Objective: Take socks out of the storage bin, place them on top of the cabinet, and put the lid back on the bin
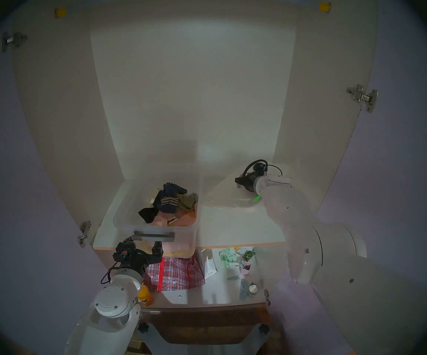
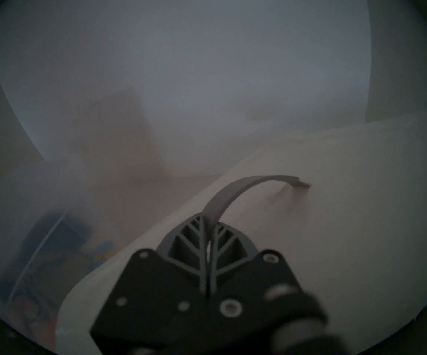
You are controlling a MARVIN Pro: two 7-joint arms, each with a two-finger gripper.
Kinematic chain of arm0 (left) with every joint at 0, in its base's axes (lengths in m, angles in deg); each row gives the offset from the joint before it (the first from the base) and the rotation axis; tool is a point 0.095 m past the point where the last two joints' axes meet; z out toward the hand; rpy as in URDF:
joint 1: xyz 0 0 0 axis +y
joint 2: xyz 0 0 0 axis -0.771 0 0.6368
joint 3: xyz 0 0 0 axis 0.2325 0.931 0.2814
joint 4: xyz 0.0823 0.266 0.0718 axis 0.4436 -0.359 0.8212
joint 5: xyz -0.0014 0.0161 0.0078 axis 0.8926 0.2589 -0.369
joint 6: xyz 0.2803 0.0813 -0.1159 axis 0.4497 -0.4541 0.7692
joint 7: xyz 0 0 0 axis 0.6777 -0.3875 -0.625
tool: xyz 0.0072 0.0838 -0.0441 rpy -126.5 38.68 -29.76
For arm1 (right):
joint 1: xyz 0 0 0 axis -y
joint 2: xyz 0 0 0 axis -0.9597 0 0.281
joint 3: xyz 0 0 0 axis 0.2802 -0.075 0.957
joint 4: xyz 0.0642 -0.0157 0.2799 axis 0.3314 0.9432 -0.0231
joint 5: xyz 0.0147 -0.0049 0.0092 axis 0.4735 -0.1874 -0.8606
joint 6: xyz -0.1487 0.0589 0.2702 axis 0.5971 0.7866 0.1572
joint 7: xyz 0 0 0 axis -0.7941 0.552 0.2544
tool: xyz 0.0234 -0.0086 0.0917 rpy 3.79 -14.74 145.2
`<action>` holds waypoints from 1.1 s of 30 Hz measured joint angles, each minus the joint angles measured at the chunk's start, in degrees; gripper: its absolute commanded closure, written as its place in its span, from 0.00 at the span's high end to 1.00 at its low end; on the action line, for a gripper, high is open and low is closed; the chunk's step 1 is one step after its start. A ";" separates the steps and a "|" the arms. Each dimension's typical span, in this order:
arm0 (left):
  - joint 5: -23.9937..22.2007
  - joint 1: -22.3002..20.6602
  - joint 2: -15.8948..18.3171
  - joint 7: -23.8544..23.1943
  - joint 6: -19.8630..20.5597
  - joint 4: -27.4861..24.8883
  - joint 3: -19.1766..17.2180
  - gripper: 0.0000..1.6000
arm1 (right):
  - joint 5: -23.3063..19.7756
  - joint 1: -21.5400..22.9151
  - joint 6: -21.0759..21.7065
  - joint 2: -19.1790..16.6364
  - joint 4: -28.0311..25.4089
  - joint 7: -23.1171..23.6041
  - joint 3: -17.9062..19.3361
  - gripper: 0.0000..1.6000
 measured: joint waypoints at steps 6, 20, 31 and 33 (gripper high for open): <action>-0.08 -0.03 0.10 0.16 0.00 0.01 0.11 1.00 | -2.29 0.08 0.39 -0.13 -2.03 3.34 4.22 0.00; -0.36 -0.12 0.51 0.58 0.00 0.01 0.44 1.00 | -3.51 2.10 3.00 -0.18 -8.19 9.72 6.50 0.00; -0.58 -0.16 0.83 0.72 -0.01 -0.01 0.62 1.00 | -2.89 8.57 7.04 0.57 -9.00 11.13 4.59 0.00; -0.64 -0.17 0.88 0.75 -0.01 -0.02 0.66 1.00 | -2.83 9.44 7.85 0.94 -8.42 11.39 4.19 0.00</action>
